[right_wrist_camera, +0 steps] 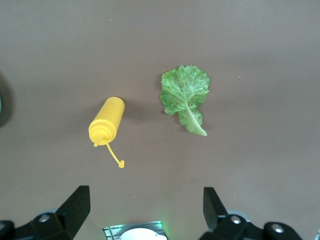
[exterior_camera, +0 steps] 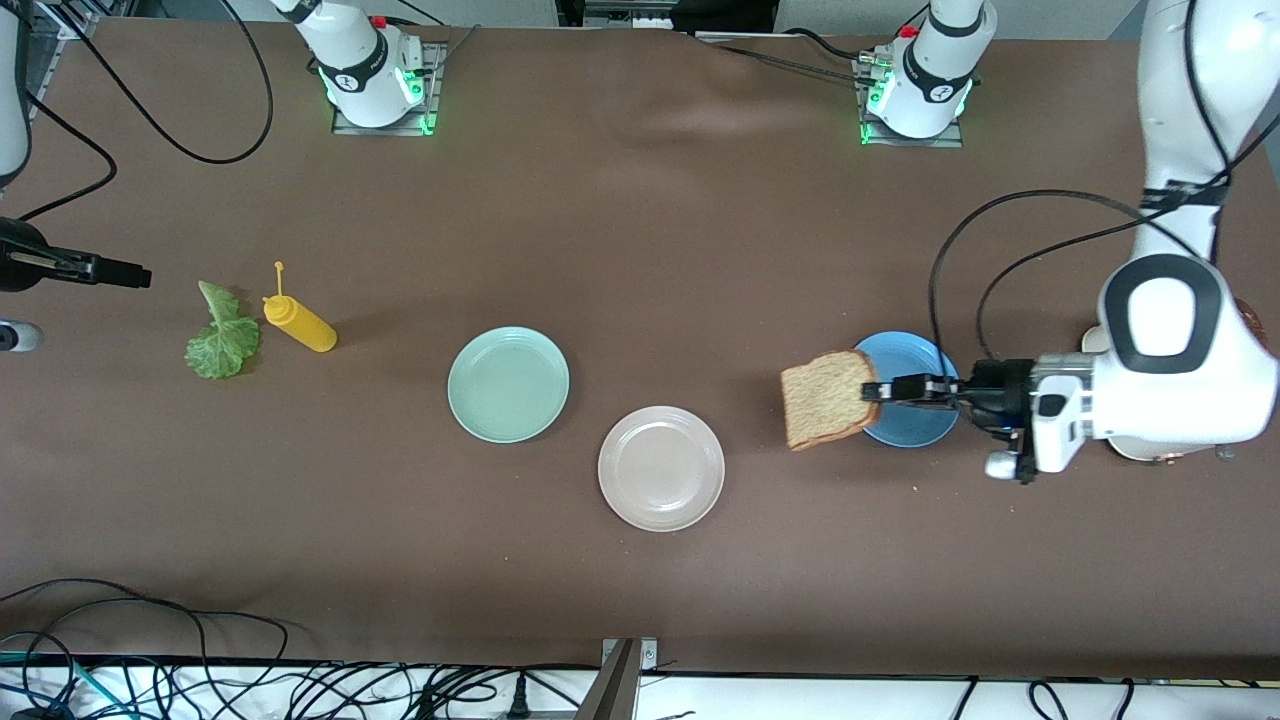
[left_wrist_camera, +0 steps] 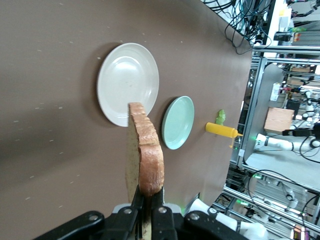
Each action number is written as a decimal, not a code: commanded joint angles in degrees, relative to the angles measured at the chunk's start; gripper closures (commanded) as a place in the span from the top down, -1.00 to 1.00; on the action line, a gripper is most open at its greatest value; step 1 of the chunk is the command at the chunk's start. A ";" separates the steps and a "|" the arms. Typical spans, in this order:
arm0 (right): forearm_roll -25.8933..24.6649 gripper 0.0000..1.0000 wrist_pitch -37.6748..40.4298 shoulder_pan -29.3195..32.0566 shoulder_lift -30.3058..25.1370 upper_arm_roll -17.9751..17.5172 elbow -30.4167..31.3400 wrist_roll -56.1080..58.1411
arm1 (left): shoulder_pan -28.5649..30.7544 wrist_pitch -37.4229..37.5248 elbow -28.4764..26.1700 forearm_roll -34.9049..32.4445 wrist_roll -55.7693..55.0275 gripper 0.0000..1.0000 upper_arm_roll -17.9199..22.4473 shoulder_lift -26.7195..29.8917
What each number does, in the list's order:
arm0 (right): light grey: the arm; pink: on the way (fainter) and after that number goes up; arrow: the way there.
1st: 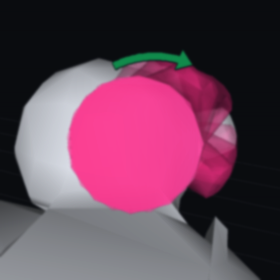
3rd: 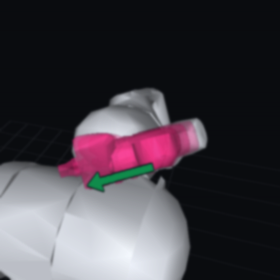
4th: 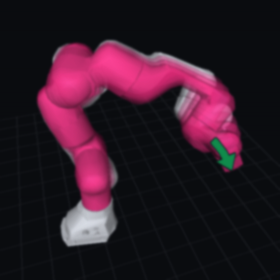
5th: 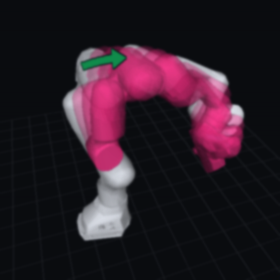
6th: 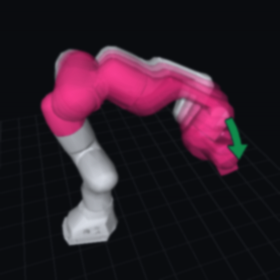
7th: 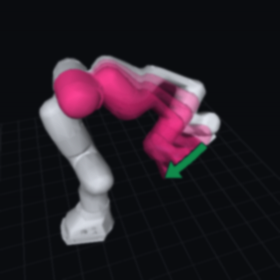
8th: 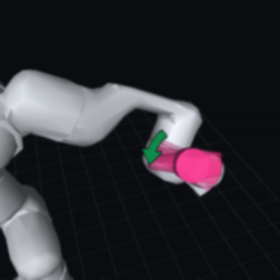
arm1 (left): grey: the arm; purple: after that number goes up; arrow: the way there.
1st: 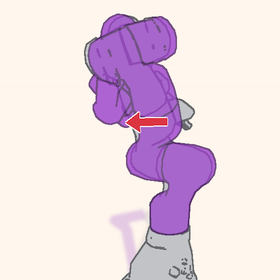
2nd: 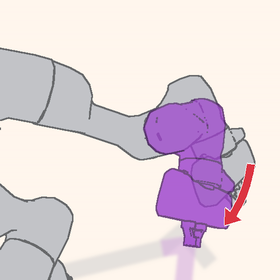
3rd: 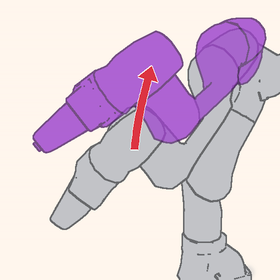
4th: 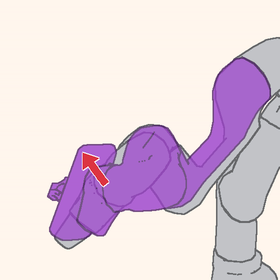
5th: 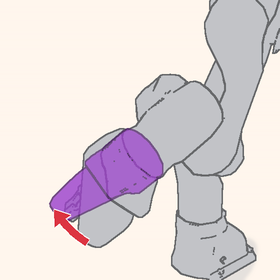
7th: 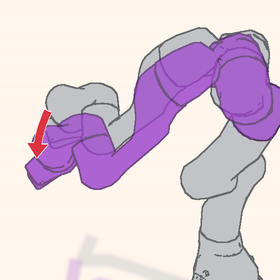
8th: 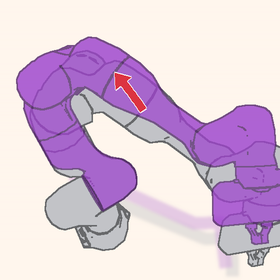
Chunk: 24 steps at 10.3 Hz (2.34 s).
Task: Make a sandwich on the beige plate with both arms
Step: 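Place the toast on the beige plate while the right gripper grasps lettuce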
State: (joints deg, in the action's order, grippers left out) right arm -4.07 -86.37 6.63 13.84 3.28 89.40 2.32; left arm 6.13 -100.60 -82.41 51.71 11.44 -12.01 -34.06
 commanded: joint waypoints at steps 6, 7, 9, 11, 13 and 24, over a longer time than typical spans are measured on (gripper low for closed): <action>-2.52 1.00 -20.21 1.19 -0.48 3.13 17.18 11.72 | -10.60 -7.57 6.21 11.74 0.25 -1.00 0.58 -9.43; -2.78 1.00 -23.03 1.19 -0.48 3.92 19.91 13.48 | -11.66 -9.85 6.03 11.83 0.33 -1.00 0.58 -9.96; -2.87 1.00 -26.20 1.11 -2.84 3.93 26.84 15.25 | -13.77 -13.46 6.03 12.62 0.42 -1.00 0.58 -11.89; -2.88 1.00 -34.97 1.11 -3.46 4.19 32.74 24.53 | -15.62 -17.42 6.29 12.62 0.42 -1.00 0.58 -13.65; -2.96 1.00 -41.31 1.19 -2.68 5.25 36.36 28.42 | -16.50 -19.79 6.56 12.97 0.51 -1.00 0.49 -14.97; -0.68 0.33 -49.78 2.95 9.19 8.68 35.67 27.21 | -20.37 -29.38 10.34 17.10 2.52 -1.00 0.84 -21.48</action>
State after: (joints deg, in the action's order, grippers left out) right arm -5.65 -136.63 9.10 22.08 12.38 125.36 29.67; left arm -13.11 -128.35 -74.26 66.61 11.81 -11.89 -53.63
